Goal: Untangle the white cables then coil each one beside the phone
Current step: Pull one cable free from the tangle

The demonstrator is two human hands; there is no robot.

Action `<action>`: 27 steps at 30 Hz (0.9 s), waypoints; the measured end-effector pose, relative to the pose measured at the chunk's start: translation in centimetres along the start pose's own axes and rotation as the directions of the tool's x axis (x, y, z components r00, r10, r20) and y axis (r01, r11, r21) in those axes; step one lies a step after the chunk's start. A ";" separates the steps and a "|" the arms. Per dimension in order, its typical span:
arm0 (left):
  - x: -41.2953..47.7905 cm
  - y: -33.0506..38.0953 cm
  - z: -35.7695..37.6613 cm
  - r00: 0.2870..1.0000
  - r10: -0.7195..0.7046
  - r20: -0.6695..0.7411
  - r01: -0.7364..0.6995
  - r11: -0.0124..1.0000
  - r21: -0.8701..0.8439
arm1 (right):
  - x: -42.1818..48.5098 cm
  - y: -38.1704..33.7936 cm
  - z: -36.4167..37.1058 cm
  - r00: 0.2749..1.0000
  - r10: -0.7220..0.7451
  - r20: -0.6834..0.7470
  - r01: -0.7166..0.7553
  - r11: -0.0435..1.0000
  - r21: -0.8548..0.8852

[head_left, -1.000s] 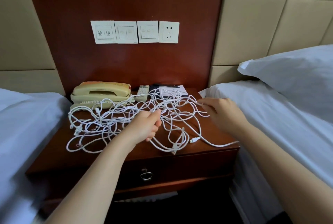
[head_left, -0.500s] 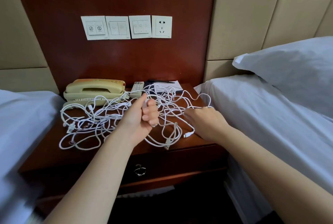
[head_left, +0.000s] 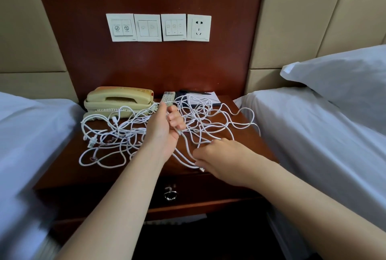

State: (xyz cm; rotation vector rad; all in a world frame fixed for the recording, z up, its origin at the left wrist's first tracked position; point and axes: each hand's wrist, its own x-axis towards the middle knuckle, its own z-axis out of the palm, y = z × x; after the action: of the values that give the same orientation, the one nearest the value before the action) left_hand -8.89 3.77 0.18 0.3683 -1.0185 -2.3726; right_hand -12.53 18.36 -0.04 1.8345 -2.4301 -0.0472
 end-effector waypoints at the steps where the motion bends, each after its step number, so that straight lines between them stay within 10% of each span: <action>1: 0.1 -0.2 0.0 0.999 0.034 -0.011 -0.033 0.995 0.089 | 0.0 -0.2 -0.3 1.000 -0.014 0.004 0.014 1.000 0.028; 8: 0.0 -1.9 0.0 0.977 0.153 0.147 -0.212 0.672 0.709 | 0.1 0.9 -1.4 0.966 -0.070 -0.248 0.088 0.994 0.061; 12: -1.1 -1.9 0.4 0.971 -0.079 0.228 -0.153 0.529 0.835 | 0.7 2.6 -1.0 0.880 -0.092 -0.466 0.086 0.996 -0.035; 19: -2.4 -1.7 1.1 0.859 -0.415 0.301 0.120 0.734 0.669 | 1.3 4.7 -0.3 0.816 0.139 -0.560 -0.045 0.983 0.178; 27: -2.5 -1.5 0.7 0.793 -0.473 0.383 0.246 0.825 0.509 | 2.3 5.1 0.4 0.860 0.219 -0.461 0.050 0.863 0.503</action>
State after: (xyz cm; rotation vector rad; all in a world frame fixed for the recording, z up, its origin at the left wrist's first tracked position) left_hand -7.66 6.43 -0.36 0.1091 -1.8977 -2.6393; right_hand -18.12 17.53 0.12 1.5966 -2.2476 1.0371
